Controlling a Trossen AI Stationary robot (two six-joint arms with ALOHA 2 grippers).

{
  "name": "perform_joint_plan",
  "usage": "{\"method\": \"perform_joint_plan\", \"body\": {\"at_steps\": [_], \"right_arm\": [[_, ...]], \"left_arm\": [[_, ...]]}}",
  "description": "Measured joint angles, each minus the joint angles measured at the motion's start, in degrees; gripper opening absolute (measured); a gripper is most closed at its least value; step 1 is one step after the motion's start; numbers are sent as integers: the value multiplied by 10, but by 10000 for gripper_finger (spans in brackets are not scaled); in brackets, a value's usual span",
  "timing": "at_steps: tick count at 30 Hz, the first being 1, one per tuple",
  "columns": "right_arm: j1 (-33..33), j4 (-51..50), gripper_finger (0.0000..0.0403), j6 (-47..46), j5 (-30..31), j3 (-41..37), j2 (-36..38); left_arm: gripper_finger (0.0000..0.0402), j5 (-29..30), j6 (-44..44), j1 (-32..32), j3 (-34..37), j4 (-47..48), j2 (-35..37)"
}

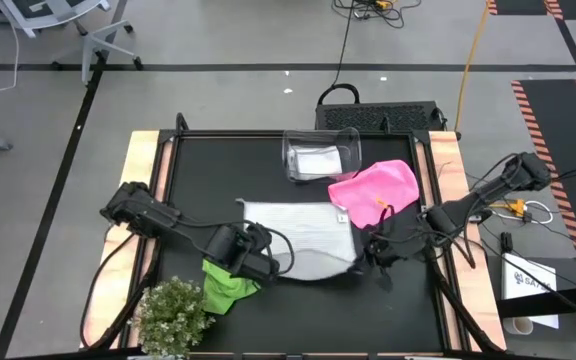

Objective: Fold microfiber towels
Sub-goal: Fold the gray microfiber cloth

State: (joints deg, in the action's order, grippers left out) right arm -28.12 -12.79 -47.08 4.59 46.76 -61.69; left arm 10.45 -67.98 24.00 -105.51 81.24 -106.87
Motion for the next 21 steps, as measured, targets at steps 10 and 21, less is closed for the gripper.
{"method": "perform_joint_plan", "body": {"at_steps": [10, 21], "right_arm": [[65, -2, 0, 13, 14, -70, -20], [156, 14, 0, 77, 16, -96, -19]], "left_arm": [[2, 42, -2, -35, 1, 91, 0], [2, 51, 42, -86, 104, 52, 0]]}}
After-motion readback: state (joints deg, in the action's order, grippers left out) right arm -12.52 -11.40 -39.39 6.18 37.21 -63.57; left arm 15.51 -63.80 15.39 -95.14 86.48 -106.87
